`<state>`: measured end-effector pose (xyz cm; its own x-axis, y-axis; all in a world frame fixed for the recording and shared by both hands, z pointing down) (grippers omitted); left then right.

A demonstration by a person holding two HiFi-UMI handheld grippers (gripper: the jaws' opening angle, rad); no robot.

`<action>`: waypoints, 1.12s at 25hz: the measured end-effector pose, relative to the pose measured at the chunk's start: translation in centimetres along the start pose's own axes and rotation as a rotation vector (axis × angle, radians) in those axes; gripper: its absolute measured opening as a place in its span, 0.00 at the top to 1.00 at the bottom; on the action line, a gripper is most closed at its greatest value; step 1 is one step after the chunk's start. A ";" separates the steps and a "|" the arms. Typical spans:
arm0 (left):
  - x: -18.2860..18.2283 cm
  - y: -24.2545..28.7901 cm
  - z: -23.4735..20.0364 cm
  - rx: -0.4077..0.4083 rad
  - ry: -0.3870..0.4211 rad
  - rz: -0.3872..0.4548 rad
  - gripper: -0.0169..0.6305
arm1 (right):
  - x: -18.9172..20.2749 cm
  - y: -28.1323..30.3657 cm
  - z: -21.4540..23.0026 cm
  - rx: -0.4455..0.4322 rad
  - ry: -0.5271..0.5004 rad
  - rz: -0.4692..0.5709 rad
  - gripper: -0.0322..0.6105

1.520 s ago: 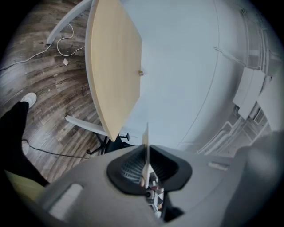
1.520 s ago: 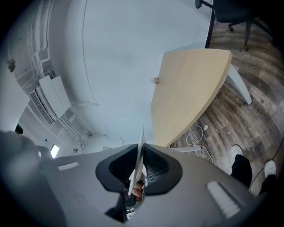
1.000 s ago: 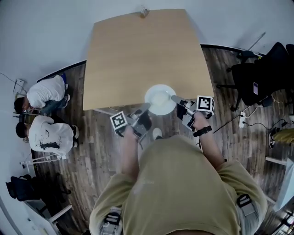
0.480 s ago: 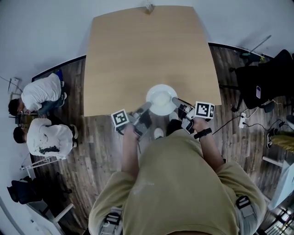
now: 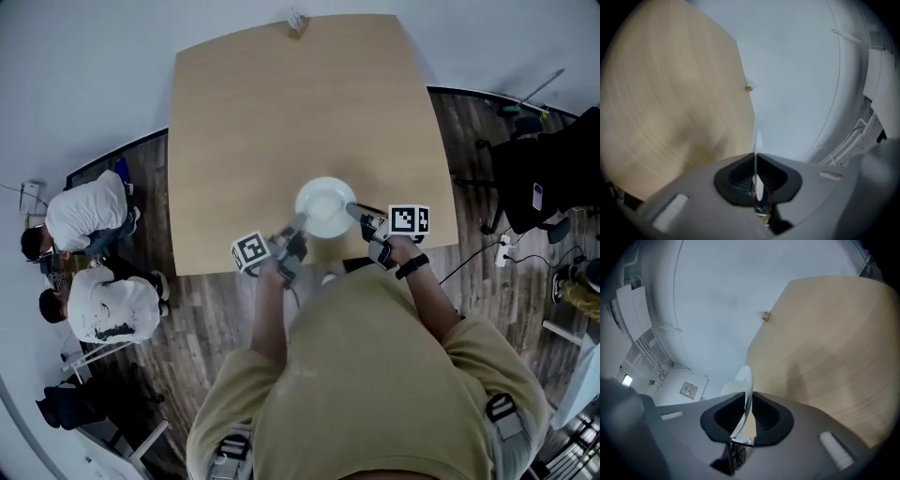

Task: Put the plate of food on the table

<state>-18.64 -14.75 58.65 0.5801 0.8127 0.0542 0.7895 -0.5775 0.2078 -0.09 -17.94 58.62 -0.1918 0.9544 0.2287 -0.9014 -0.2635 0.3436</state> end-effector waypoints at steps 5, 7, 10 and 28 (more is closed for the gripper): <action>-4.0 3.8 -1.0 -0.013 0.013 -0.036 0.95 | -4.0 1.4 2.4 0.082 -0.013 -0.022 0.87; -5.4 5.3 -1.6 -0.019 0.009 -0.038 0.95 | -5.7 2.0 3.4 0.102 -0.019 -0.030 0.86; -7.0 7.4 -2.3 -0.021 0.006 -0.041 0.95 | -8.0 2.6 4.8 0.111 -0.019 -0.033 0.86; -14.6 14.4 -8.3 -0.248 0.174 -0.132 0.93 | -14.9 8.1 12.7 0.253 0.023 -0.048 0.84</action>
<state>-17.44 -34.28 68.96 0.4165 0.8926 0.1726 0.7703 -0.4473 0.4545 0.42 -36.07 69.58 -0.1628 0.9689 0.1865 -0.7842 -0.2418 0.5715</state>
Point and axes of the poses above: the fingertips, and each gripper's own axes: y forward along the fingers, z to its right, x out of its underside, the point moved 4 cm from there along -y, backward along the fingers, and after that the axes turned 7 degrees about -z, right-handed, at the moved point
